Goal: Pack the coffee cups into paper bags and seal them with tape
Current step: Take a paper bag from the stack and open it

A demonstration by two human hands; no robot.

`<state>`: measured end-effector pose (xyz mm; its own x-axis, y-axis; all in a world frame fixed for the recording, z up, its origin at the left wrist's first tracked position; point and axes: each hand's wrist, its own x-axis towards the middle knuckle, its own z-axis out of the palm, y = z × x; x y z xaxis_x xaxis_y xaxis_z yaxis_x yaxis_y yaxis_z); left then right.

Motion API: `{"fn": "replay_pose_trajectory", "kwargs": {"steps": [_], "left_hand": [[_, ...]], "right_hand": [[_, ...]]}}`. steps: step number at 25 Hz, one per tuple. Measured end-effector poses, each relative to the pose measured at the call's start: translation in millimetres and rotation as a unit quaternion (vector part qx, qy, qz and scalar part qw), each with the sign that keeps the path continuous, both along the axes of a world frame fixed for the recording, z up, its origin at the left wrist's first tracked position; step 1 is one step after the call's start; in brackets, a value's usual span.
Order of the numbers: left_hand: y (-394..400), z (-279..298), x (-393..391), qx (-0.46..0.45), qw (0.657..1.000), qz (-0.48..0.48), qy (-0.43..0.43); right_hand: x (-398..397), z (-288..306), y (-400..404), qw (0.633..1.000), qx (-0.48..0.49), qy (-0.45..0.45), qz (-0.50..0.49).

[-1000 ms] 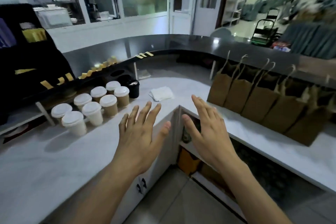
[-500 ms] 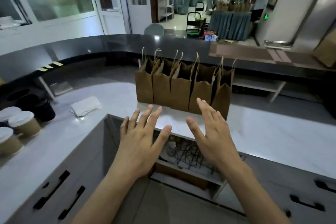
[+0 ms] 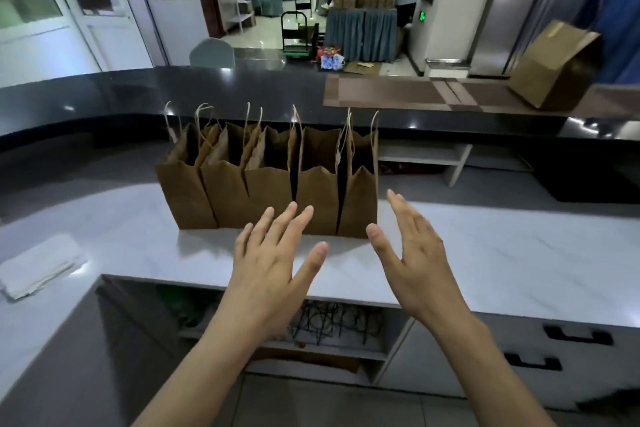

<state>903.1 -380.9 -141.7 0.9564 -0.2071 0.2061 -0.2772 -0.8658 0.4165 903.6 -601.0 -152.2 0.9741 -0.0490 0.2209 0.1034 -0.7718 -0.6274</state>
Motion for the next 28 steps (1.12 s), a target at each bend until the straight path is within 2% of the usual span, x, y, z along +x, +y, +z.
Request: {"fn": "replay_pose_trajectory", "kwargs": {"steps": [8,13,24,28], "left_hand": [[-15.5,-2.4,88.2,-0.005,0.999,-0.043,0.013],[-31.9,-11.0,125.0,-0.028,0.997,-0.057,0.038],[-120.3,-12.5,185.4,-0.034,0.997,0.035,0.055],[-153.0,-20.1,205.1,-0.003,0.997,0.054,0.047]], "right_hand": [[76.8,-5.0,-27.6,0.999,0.025,0.005,-0.047],[129.0,-12.7,-51.9,0.998,0.041,0.004,-0.041],[267.7,-20.6,-121.9,0.994,0.033,0.052,0.085],[309.8,-19.4,-142.6,0.989,0.013,0.044,0.143]]}}
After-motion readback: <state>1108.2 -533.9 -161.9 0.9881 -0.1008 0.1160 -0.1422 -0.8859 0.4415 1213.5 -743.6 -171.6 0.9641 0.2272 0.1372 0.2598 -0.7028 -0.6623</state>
